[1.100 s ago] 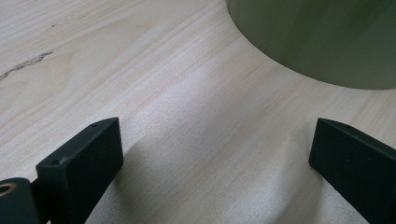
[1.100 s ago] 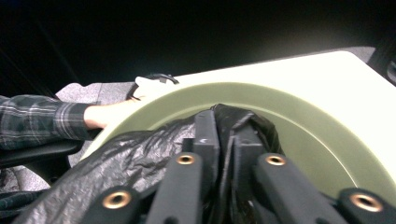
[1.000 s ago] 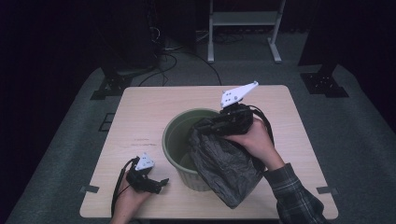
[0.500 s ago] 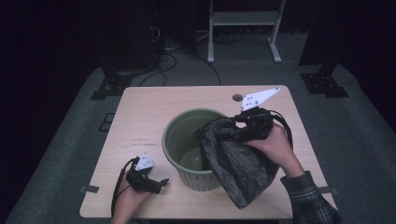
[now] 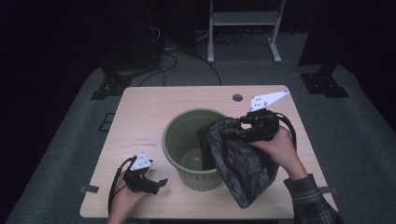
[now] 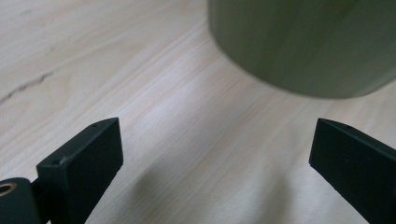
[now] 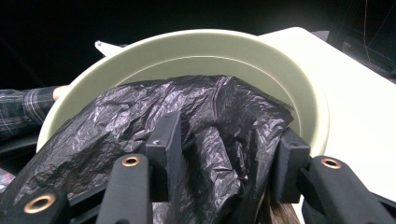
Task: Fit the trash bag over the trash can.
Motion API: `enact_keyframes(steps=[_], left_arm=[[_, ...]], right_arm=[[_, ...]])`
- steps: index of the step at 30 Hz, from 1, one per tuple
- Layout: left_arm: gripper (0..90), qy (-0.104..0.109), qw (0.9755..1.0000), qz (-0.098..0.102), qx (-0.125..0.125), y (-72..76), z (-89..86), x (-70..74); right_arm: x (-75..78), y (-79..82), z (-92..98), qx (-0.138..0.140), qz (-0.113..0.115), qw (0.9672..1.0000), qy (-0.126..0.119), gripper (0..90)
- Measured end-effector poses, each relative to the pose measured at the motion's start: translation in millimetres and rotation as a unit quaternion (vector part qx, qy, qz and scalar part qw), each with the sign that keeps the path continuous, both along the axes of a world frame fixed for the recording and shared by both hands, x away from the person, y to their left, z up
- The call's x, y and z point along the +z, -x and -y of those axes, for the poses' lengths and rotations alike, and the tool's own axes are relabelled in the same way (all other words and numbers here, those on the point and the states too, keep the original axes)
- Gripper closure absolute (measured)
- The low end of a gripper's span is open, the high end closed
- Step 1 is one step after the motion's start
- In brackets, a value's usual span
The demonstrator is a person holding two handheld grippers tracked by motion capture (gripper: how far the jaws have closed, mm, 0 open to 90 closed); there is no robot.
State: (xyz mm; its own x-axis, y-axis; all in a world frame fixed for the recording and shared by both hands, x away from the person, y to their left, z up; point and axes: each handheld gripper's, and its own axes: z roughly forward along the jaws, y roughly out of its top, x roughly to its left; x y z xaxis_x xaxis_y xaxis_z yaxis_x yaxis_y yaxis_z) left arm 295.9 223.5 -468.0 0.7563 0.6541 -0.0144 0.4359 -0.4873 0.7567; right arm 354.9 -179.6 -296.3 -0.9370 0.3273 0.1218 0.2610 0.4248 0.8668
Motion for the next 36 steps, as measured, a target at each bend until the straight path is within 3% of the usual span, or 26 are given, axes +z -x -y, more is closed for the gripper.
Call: enact_keyframes(steps=[6,10,17,28,30,36], left_arm=[[1.8,0.017,0.9995,0.017,-0.02,4.6,-1.5,23.4],[1.8,0.029,0.9987,0.018,-0.037,7.6,-1.8,38.1],[1.8,0.051,0.9956,0.025,-0.075,17.8,1.7,67.0],[1.8,0.059,0.9919,0.039,-0.106,25.4,1.4,107.1],[1.8,0.058,0.991,0.043,-0.113,25.8,-0.2,115.8],[1.8,0.082,0.9862,0.049,-0.135,26.4,-1.7,141.2]], right_arm=[[-0.3,-0.7,-0.4,0.001,0.0,1.0,0.0,51.5],[-0.5,-1.7,-0.2,0.001,-0.001,1.0,-0.001,51.5],[-1.0,-3.0,-0.6,0.003,-0.002,1.0,-0.003,51.5],[-0.5,-4.6,-3.5,0.007,-0.003,1.0,-0.004,51.2],[0.1,-4.8,-4.0,0.007,0.0,1.0,-0.005,51.3],[-0.7,-6.0,-6.9,0.011,0.001,0.9999,-0.001,53.9]])
